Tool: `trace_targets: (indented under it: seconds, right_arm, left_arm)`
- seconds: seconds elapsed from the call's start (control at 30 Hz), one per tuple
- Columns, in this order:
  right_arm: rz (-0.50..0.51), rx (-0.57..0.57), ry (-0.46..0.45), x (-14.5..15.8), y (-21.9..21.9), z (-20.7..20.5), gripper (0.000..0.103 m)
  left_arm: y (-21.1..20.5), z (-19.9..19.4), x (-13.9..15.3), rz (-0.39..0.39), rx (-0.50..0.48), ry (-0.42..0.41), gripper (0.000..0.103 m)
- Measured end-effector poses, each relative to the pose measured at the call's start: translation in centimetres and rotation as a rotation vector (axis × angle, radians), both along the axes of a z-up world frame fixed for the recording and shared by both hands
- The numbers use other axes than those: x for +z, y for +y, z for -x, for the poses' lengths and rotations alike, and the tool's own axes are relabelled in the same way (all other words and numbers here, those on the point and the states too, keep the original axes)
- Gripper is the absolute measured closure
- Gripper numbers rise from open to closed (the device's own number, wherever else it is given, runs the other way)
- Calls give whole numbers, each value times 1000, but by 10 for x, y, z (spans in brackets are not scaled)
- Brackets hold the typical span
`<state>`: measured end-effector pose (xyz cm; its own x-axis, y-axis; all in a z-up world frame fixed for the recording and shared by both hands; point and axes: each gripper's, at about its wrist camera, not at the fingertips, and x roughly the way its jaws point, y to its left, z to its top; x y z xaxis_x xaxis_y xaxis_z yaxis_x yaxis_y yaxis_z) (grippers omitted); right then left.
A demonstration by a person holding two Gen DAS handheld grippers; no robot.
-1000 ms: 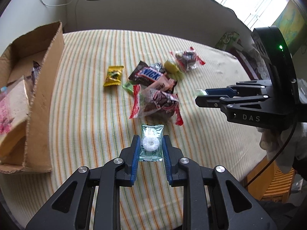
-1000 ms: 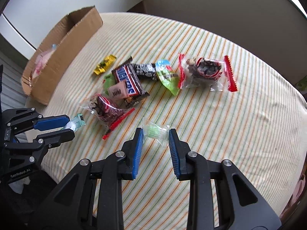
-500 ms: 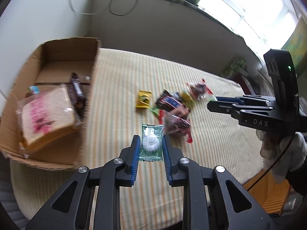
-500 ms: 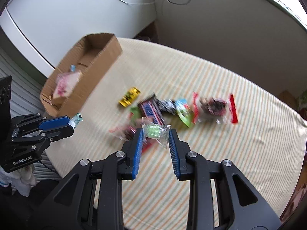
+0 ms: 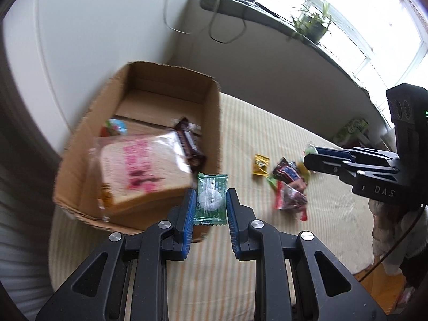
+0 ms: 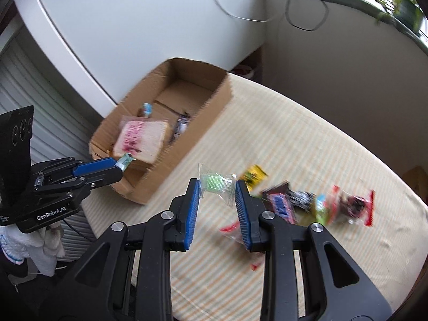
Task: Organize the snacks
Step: 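Carry the mint packet and clear candy into the box and open both tools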
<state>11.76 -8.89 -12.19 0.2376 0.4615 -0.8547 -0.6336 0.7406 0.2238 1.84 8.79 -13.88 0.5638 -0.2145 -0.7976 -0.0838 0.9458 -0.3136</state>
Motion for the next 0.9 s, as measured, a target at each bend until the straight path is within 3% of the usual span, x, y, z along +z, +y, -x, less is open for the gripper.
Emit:
trace_targets:
  seconds: [0.5, 0.9]
  right_arm:
    - [9, 153, -10, -7, 91, 14, 75]
    - [32, 205, 0, -17, 129, 33, 74]
  left_arm:
    - [56, 1, 1, -66, 114, -10, 81]
    - [76, -1, -3, -97, 141, 5, 81]
